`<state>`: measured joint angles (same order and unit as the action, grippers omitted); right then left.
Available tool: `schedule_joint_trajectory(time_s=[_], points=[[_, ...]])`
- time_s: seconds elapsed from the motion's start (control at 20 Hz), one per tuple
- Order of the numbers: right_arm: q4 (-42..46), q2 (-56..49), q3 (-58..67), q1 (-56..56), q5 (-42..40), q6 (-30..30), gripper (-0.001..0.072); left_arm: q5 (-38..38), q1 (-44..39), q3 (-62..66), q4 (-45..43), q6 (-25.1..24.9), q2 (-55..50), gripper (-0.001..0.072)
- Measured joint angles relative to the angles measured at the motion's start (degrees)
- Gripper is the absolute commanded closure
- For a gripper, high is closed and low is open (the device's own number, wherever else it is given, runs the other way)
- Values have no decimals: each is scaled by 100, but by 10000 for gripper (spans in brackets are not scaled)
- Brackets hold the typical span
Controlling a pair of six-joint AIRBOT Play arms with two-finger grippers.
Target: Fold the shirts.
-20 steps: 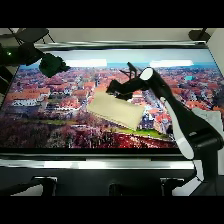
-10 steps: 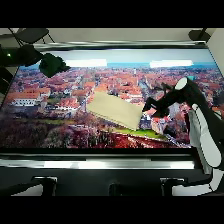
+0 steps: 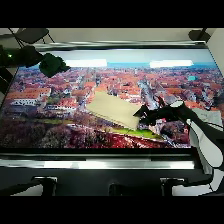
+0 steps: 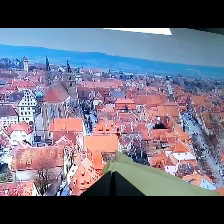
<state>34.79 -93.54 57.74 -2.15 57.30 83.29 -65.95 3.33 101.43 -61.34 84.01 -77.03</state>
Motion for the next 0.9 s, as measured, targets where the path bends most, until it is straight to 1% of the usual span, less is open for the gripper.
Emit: schedule_joint_trajectory(time_s=[0.05,0.15,0.3,0.45,0.75,0.9], points=[[-17,-26,-35,66,-125,-37,673,-7,2,0,0,0,-2,678],[-122,-37,-28,168,-358,-195,671,-11,0,0,0,0,-7,678],[-354,181,286,0,-400,-492,671,-24,2,0,2,0,-17,678],[-240,636,981,-551,-52,-538,671,-26,2,0,2,-26,-39,678],[1231,1342,2608,-2151,999,505,671,-28,2,0,0,-289,-72,678],[1663,1488,3222,-3029,1552,975,671,-20,2,0,0,-428,-79,678]])
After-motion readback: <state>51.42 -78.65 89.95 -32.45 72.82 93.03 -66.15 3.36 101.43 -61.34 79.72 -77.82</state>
